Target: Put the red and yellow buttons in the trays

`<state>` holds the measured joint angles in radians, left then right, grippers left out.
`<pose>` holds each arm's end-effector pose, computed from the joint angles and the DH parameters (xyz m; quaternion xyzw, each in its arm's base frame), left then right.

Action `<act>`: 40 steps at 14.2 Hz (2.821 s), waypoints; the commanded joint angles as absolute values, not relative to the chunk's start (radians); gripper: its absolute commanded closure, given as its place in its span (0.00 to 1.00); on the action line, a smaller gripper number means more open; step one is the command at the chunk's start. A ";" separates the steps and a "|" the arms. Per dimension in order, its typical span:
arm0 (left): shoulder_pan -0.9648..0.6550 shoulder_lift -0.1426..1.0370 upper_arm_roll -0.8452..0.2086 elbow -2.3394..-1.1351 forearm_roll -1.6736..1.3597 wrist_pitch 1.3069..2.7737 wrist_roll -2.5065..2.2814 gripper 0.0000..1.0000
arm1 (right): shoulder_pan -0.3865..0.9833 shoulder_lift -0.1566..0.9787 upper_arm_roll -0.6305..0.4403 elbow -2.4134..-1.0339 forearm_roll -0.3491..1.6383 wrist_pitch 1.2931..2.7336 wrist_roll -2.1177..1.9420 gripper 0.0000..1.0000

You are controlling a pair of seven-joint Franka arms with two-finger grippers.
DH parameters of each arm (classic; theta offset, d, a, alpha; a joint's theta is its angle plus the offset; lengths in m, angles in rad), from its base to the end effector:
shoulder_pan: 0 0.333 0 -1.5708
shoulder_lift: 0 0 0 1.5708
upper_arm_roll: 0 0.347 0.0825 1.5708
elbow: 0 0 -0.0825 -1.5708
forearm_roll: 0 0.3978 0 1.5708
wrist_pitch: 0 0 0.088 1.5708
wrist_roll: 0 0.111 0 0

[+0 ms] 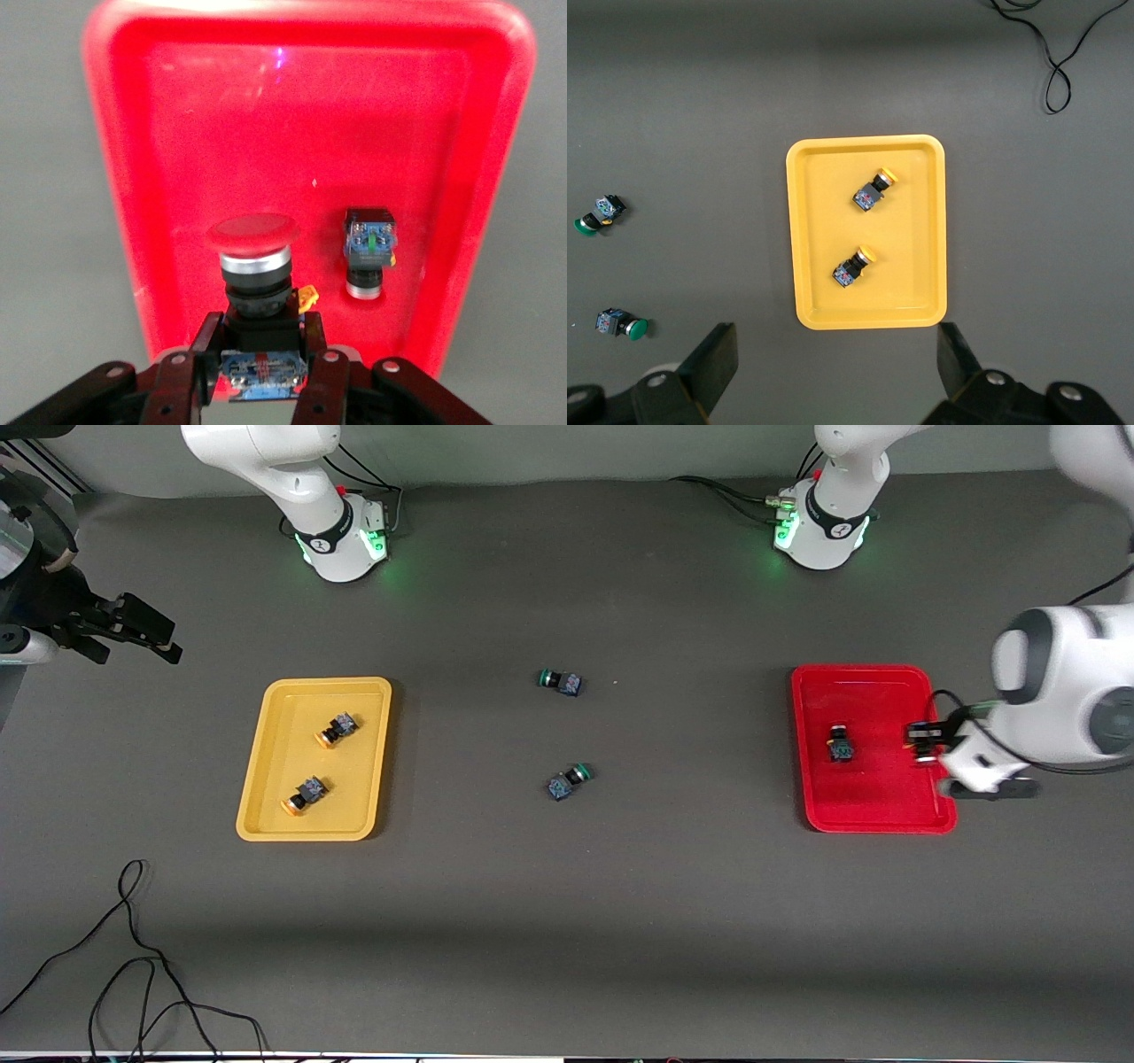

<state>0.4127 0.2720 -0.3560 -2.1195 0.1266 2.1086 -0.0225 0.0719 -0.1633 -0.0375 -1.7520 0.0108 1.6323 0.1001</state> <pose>0.5574 0.0405 0.2881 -0.9914 0.0003 0.1307 0.0001 0.5167 0.0172 0.6571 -0.9992 0.0329 -0.0211 0.0099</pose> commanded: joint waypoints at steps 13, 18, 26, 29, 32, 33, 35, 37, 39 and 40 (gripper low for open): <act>0.483 0.261 -0.416 -1.716 0.201 1.670 0.061 0.00 | 0.083 -0.141 -0.029 -1.750 0.006 1.646 0.069 0.00; 0.465 0.206 -0.472 -1.499 0.141 1.454 0.063 0.00 | 0.089 -0.144 -0.035 -1.750 0.008 1.652 0.072 0.00; 0.005 -0.017 -0.097 -1.675 0.037 1.569 0.060 0.00 | 0.086 -0.146 -0.044 -1.743 0.008 1.652 0.071 0.00; -0.003 -0.014 -0.089 -1.672 0.029 1.569 0.055 0.00 | 0.086 -0.146 -0.046 -1.741 0.009 1.652 0.071 0.00; -0.003 -0.012 -0.089 -1.672 0.023 1.565 0.058 0.00 | 0.086 -0.146 -0.046 -1.740 0.009 1.652 0.071 0.00; -0.003 -0.012 -0.089 -1.672 0.023 1.565 0.058 0.00 | 0.086 -0.144 -0.046 -1.740 0.009 1.652 0.071 0.00; 0.005 -0.008 -0.090 -1.661 0.021 1.556 0.060 0.00 | 0.086 -0.138 -0.044 -1.738 0.011 1.655 0.071 0.00; 0.006 -0.008 -0.092 -1.658 0.012 1.554 0.060 0.00 | 0.086 -0.138 -0.044 -1.740 0.015 1.655 0.071 0.00; 0.008 -0.006 -0.091 -1.658 -0.006 1.552 0.060 0.00 | 0.086 -0.123 -0.044 -1.741 0.017 1.655 0.071 0.00; 0.008 -0.006 -0.091 -1.658 -0.006 1.552 0.055 0.00 | 0.086 -0.117 -0.044 -1.743 0.017 1.657 0.069 0.00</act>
<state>0.0195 0.0108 -0.1062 -1.6475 0.0118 1.5473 0.0485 0.0835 -0.1382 -0.0408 -1.7522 0.0111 1.6490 0.0909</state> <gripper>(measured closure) 0.000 0.000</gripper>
